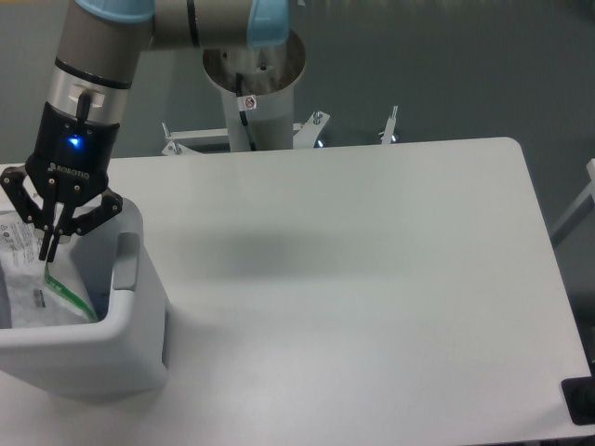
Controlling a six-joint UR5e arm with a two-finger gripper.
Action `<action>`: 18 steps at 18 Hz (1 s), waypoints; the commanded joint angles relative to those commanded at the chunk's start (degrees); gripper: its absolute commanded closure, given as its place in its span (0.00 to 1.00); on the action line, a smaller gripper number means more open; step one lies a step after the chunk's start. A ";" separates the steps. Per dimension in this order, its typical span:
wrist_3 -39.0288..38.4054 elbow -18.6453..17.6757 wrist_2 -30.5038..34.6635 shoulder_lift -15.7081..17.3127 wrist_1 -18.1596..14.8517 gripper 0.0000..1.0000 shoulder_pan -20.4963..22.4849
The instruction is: Place the trash in the trash can
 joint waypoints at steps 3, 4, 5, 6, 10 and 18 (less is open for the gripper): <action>2.62 0.00 1.83 0.26 -0.35 0.00 0.00; 3.07 0.00 3.59 0.61 -0.53 0.00 0.09; 3.34 0.09 5.17 1.14 -0.70 0.00 0.09; 3.43 0.09 5.45 1.93 -0.88 0.00 0.09; 3.95 1.23 6.50 4.21 -0.88 0.00 0.61; 16.60 1.32 26.17 4.75 -1.05 0.00 8.34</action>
